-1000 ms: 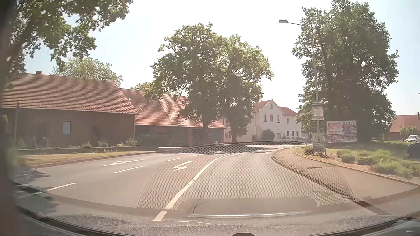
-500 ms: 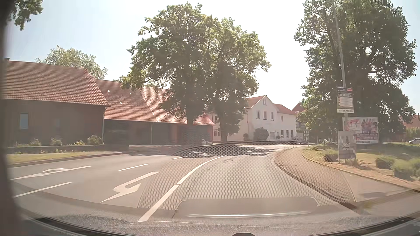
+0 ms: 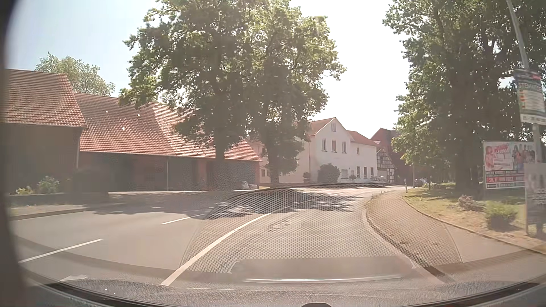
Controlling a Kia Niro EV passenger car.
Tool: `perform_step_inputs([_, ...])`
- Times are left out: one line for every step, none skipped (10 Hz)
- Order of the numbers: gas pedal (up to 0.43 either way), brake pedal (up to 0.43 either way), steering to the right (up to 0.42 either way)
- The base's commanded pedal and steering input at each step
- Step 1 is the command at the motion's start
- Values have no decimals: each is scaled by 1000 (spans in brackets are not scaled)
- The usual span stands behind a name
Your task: Follow the waypoints while adhering to traffic rules and regulations
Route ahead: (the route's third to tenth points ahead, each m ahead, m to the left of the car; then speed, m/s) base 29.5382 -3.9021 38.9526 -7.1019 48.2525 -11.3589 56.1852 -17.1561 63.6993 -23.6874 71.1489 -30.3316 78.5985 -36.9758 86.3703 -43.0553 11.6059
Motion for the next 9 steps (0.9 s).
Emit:
perform_step_inputs([157,0,49])
perform_step_inputs([169,0,50])
perform_step_inputs([169,0,51])
perform_step_inputs([169,0,52])
perform_step_inputs([169,0,54])
perform_step_inputs([169,0,55])
perform_step_inputs([169,0,55])
perform_step_inputs([169,0,56])
perform_step_inputs([189,0,56])
